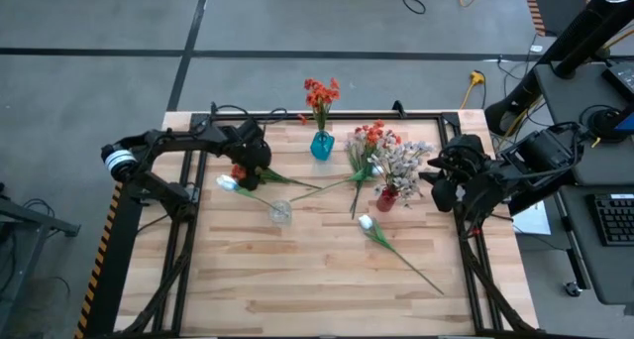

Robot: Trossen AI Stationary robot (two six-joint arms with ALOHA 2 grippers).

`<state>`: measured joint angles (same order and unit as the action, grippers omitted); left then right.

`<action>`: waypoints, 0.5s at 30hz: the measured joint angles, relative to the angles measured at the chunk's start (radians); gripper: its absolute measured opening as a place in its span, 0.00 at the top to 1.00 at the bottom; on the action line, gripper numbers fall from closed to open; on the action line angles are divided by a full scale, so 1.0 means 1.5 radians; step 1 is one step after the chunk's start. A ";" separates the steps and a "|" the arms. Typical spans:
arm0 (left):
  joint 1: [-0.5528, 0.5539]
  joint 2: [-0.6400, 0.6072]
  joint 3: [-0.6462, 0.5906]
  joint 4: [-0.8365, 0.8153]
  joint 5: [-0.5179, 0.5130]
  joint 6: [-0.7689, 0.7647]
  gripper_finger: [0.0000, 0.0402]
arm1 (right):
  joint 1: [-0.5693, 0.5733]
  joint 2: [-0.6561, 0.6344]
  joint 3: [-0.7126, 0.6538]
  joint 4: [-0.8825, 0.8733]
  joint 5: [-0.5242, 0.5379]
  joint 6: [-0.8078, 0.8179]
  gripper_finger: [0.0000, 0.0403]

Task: Sort flowers into vase by color
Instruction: Put the left orange flowers into the blue vase

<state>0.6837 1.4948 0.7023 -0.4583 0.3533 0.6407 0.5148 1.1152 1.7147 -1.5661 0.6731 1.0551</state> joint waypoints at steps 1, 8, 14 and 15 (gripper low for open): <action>-0.005 0.000 -0.001 0.000 -0.006 0.003 0.39 | 0.000 0.000 0.000 0.000 0.000 0.000 0.53; -0.019 0.000 -0.003 0.004 -0.062 0.019 0.46 | 0.000 0.000 0.000 0.000 0.000 0.000 0.53; -0.020 0.000 -0.003 0.004 -0.084 0.016 0.62 | 0.000 0.001 0.000 0.000 0.000 -0.002 0.53; -0.020 0.000 -0.003 0.004 -0.084 0.014 0.65 | 0.000 0.001 0.000 0.000 0.000 -0.004 0.53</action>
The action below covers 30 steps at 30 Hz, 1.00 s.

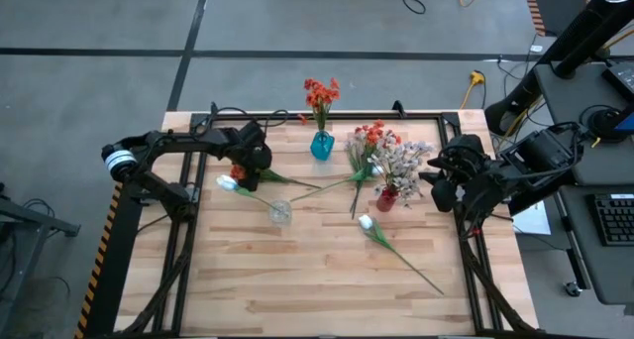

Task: Sort flowers into vase by color
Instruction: Put the left orange flowers into the blue vase

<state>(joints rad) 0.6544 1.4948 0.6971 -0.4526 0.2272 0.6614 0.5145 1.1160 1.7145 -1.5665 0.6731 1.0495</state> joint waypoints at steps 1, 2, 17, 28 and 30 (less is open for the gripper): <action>0.000 0.000 0.000 0.000 0.000 -0.001 0.68 | 0.000 0.000 0.000 0.000 0.000 -0.002 0.53; 0.000 0.000 0.000 0.000 -0.001 -0.001 0.71 | 0.000 0.000 0.000 0.000 0.000 -0.002 0.53; 0.000 0.000 0.005 -0.019 -0.008 0.007 0.99 | 0.000 0.000 0.003 0.000 -0.019 -0.019 0.53; 0.000 -0.060 0.078 -0.153 -0.145 0.041 1.00 | 0.000 0.000 0.012 0.008 -0.011 -0.056 0.53; 0.000 -0.086 0.094 -0.166 -0.146 0.044 1.00 | 0.000 0.001 0.012 0.016 -0.011 -0.069 0.53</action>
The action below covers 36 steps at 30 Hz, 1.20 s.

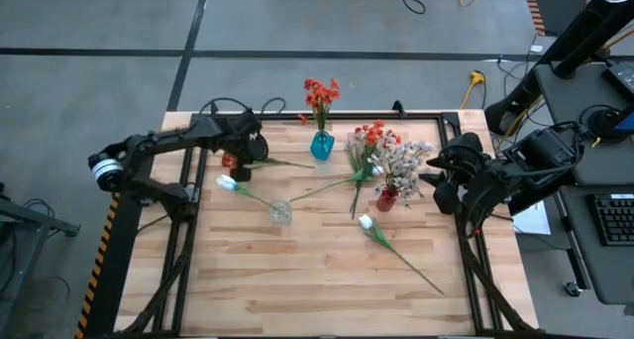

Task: Sort flowers into vase by color
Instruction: Put the left orange flowers into the blue vase

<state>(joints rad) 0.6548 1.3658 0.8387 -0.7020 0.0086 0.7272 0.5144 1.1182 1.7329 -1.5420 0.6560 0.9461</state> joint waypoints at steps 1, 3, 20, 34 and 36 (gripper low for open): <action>0.000 -0.014 0.008 -0.006 0.000 0.000 1.00 | 0.000 0.001 0.000 0.008 0.000 -0.012 0.53; 0.001 -0.042 0.020 -0.018 -0.005 0.001 1.00 | 0.000 0.002 0.000 0.022 -0.001 -0.031 0.53; 0.002 -0.220 0.210 -0.166 -0.159 0.012 1.00 | 0.000 0.010 0.001 0.176 0.036 -0.233 0.53; -0.006 -0.214 0.460 -0.238 -0.227 0.126 1.00 | -0.008 0.066 0.001 0.448 0.096 -0.660 0.53; -0.016 -0.204 0.483 -0.255 -0.227 0.125 1.00 | -0.016 0.079 0.001 0.488 0.120 -0.717 0.53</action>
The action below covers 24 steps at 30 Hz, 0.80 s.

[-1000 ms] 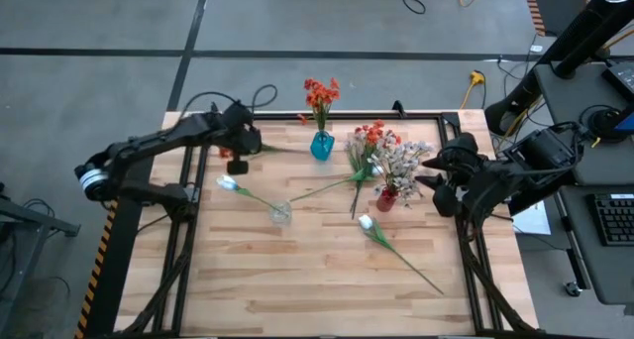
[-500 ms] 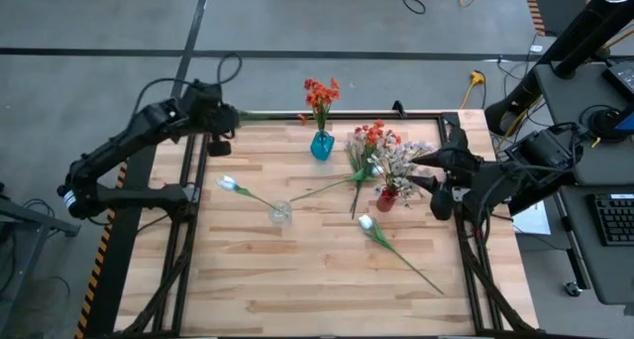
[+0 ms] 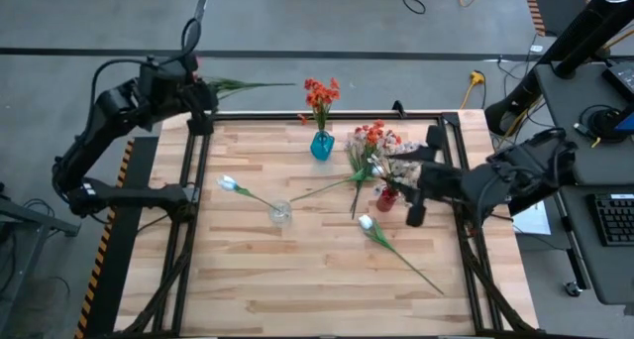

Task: Sort flowers into vase by color
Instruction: Put the left orange flowers into the blue vase

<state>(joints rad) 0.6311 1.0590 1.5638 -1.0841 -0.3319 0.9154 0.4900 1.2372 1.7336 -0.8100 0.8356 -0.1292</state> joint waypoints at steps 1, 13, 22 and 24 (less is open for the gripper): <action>-0.006 0.005 0.009 -0.007 0.000 0.000 1.00 | -0.006 0.006 0.000 0.020 0.014 -0.025 0.53; -0.209 0.076 0.036 -0.003 -0.096 0.033 1.00 | -0.123 0.106 0.156 0.004 -0.086 -0.081 0.53; -0.355 0.154 0.123 -0.025 -0.218 0.037 1.00 | -0.199 0.216 0.276 -0.031 -0.126 -0.101 0.49; -0.373 0.170 0.147 -0.045 -0.248 0.035 1.00 | -0.209 0.242 0.302 -0.049 -0.126 -0.101 0.44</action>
<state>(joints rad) 0.0721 1.3134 1.7837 -1.1512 -0.7037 0.9680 0.1768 1.6001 2.1861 -0.8838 0.6464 -0.2802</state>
